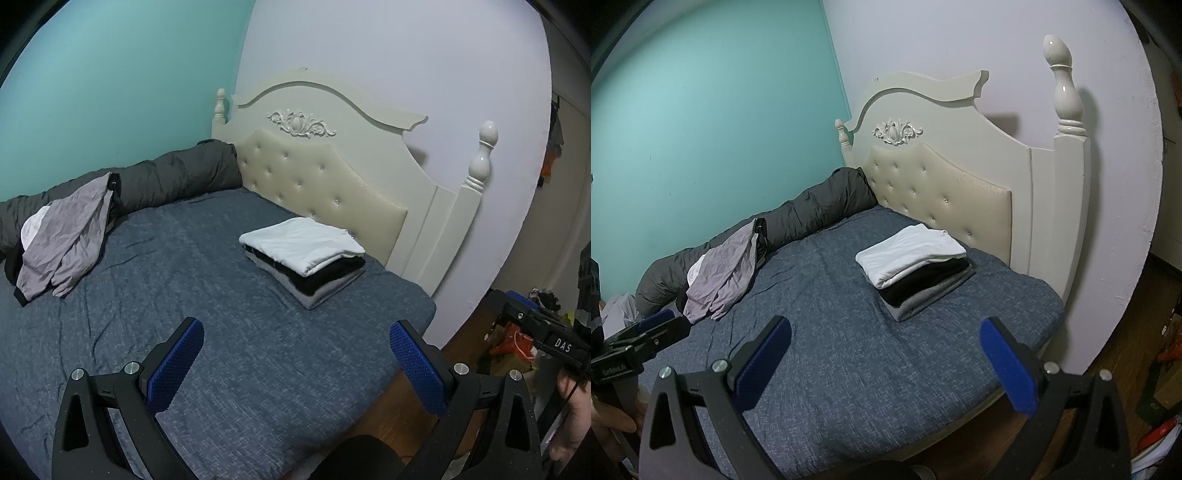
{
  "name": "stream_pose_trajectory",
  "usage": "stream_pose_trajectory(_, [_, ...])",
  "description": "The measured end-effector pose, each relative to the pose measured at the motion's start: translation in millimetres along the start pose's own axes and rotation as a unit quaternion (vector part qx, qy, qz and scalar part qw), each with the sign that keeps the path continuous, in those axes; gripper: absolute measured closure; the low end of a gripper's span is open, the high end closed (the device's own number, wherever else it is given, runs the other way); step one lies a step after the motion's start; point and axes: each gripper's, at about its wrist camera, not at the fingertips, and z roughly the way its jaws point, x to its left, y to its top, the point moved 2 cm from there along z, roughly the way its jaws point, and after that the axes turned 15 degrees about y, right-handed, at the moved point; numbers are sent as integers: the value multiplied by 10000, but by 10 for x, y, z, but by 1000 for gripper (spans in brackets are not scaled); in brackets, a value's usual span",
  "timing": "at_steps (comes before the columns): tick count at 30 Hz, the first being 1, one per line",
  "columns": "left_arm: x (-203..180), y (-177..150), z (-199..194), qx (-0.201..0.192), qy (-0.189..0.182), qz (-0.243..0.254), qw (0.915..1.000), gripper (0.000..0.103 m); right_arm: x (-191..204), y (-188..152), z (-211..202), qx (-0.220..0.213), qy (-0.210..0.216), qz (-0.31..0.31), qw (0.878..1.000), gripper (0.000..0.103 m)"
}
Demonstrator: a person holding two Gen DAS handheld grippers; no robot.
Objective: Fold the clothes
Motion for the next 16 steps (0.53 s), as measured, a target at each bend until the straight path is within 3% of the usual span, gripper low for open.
stream_pose_trajectory(16, [-9, -9, -3, -40, 31, 26, 10000, 0, -35, -15, -2, -1, -3, 42, 10000, 0])
